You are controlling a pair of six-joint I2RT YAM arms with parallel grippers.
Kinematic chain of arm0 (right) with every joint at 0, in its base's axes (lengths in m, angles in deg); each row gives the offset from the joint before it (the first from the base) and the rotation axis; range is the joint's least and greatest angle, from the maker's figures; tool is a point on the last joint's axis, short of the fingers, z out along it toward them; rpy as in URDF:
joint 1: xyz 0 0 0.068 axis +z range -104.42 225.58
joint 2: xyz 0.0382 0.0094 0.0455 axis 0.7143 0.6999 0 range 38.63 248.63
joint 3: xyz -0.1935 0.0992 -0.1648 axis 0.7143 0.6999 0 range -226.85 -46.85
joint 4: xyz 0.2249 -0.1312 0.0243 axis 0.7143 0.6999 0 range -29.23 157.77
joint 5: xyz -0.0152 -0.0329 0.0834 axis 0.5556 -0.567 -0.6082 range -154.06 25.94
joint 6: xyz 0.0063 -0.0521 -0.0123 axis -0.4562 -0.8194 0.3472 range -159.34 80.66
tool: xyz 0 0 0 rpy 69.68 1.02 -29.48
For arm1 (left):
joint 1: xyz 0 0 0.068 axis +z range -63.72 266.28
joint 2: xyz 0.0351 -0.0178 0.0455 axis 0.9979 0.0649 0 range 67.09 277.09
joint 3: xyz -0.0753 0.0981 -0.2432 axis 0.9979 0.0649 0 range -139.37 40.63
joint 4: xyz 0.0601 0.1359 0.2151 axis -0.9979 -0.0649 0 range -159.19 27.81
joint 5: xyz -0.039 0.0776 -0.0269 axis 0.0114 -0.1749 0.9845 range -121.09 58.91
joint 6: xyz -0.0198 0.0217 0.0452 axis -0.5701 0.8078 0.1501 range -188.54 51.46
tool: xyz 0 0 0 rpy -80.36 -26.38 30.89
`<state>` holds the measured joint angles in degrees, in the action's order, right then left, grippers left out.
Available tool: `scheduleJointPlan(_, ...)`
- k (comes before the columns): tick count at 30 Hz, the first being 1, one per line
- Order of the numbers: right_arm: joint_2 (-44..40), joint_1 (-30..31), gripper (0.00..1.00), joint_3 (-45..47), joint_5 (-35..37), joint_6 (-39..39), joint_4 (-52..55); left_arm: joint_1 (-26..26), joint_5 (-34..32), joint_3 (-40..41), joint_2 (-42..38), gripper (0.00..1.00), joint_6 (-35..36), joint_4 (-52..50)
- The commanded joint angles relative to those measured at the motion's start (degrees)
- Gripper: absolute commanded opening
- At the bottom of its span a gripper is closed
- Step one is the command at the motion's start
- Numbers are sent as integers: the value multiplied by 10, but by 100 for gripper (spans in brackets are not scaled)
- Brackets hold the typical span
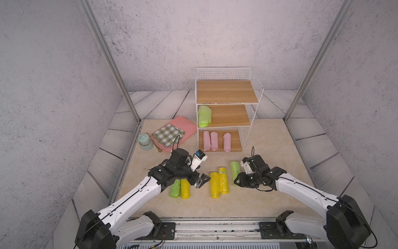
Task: Sort the rolls of trash bags by color and place them on the shelf
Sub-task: Pick up the roll of trash bags from the center of the board, then place the roll of trash bags on the shelf.
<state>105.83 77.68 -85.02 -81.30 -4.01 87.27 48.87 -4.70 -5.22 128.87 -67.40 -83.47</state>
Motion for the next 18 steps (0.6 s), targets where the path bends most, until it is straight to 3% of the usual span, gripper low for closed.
scheduleJointPlan(1,-39,2,12,-25,23,-27,6,-3,-8,-25,-14,97,-2,-3)
scheduleJointPlan(4,-50,1,0,-48,21,-39,1,-3,-14,-35,-21,97,-7,1)
scheduleJointPlan(18,44,-18,0,-249,-49,-46,-34,9,-19,-93,-25,97,-23,0)
